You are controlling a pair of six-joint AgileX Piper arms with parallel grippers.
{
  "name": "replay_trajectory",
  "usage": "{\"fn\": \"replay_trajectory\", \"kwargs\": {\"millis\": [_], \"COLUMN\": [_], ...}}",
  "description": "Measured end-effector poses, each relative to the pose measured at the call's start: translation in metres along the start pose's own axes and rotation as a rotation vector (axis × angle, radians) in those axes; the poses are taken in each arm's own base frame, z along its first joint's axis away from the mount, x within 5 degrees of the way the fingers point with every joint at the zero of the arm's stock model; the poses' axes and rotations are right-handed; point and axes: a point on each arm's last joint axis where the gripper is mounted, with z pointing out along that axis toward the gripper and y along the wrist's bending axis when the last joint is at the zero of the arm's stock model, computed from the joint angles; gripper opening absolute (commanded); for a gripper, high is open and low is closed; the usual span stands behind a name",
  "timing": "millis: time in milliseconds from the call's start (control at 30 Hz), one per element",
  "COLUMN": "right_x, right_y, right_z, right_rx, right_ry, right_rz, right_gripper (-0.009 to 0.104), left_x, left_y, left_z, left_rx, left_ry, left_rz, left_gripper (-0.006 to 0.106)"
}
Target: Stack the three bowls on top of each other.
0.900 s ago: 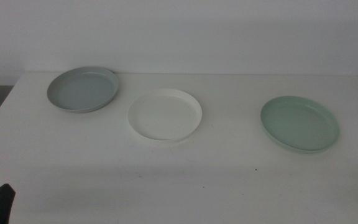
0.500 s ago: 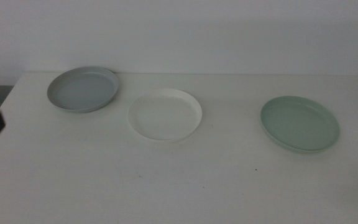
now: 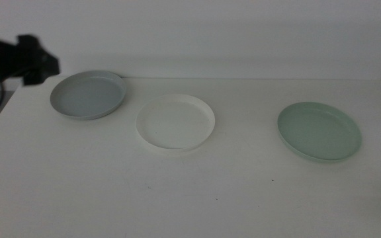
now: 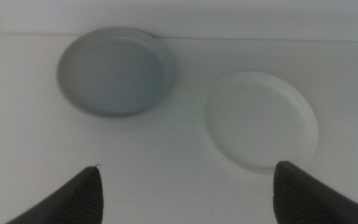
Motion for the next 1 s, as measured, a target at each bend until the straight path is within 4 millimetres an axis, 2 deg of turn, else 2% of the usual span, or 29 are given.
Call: {"fn": "replay_trajectory", "kwargs": {"millis": [200, 367, 500, 700, 733, 1000], "right_x": [0.000, 0.000, 0.000, 0.000, 0.000, 0.000], "right_y": [0.000, 0.000, 0.000, 0.000, 0.000, 0.000], "right_z": [0.000, 0.000, 0.000, 0.000, 0.000, 0.000], "right_rx": [0.000, 0.000, 0.000, 0.000, 0.000, 0.000], "right_ry": [0.000, 0.000, 0.000, 0.000, 0.000, 0.000], "right_rz": [0.000, 0.000, 0.000, 0.000, 0.000, 0.000], "right_gripper": [0.092, 0.092, 0.092, 0.092, 0.092, 0.092], "left_x": [-0.029, -0.037, -0.032, -0.009, -0.003, 0.016], "left_y": [-0.024, -0.043, -0.049, -0.049, -0.049, -0.046], "left_z": [0.039, 0.084, 0.129, 0.194, 0.212, 0.268], "left_rx": [0.006, 0.005, -0.006, -0.021, -0.026, -0.036], "left_ry": [0.081, 0.180, 0.275, 0.397, 0.418, 0.412], "left_rz": [0.024, -0.002, -0.014, -0.040, -0.044, -0.067], "left_gripper": [0.094, 0.094, 0.094, 0.094, 0.094, 0.094]}}
